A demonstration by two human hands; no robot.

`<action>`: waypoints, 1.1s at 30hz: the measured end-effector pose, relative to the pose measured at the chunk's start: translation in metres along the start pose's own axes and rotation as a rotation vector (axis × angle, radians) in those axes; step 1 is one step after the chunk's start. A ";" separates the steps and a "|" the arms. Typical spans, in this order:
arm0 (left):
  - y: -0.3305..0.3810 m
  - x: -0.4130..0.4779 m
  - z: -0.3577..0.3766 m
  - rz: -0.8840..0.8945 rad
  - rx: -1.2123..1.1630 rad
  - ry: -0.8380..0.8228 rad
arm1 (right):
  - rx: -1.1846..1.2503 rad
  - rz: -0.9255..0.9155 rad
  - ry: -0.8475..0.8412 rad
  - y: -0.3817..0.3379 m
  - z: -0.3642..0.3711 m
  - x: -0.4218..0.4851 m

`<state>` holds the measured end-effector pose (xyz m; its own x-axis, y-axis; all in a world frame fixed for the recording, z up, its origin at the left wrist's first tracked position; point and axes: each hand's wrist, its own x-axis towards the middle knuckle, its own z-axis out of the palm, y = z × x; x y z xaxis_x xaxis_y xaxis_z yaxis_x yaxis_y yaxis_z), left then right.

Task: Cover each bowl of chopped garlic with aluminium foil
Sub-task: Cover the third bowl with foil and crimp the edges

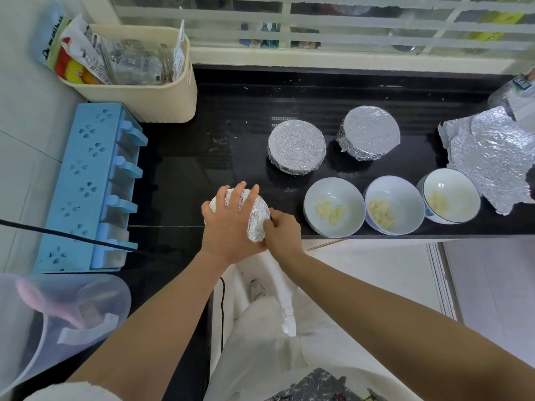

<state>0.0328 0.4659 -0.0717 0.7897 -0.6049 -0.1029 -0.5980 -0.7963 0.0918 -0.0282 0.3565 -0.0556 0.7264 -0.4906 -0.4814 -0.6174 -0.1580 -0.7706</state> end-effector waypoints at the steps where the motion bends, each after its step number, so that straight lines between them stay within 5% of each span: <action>1: 0.000 0.000 0.000 -0.001 0.000 -0.005 | 0.004 -0.008 0.010 0.000 -0.001 0.001; 26: 0.002 0.012 -0.004 -0.043 0.020 -0.006 | -0.112 0.012 -0.126 -0.013 -0.027 0.044; 33: -0.010 -0.002 0.012 -0.020 -0.158 0.023 | -0.054 -0.011 -0.160 -0.017 -0.028 0.039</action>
<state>0.0358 0.4751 -0.0839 0.8054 -0.5867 -0.0838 -0.5540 -0.7956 0.2453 0.0022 0.3158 -0.0492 0.7693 -0.3469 -0.5365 -0.6213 -0.2107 -0.7547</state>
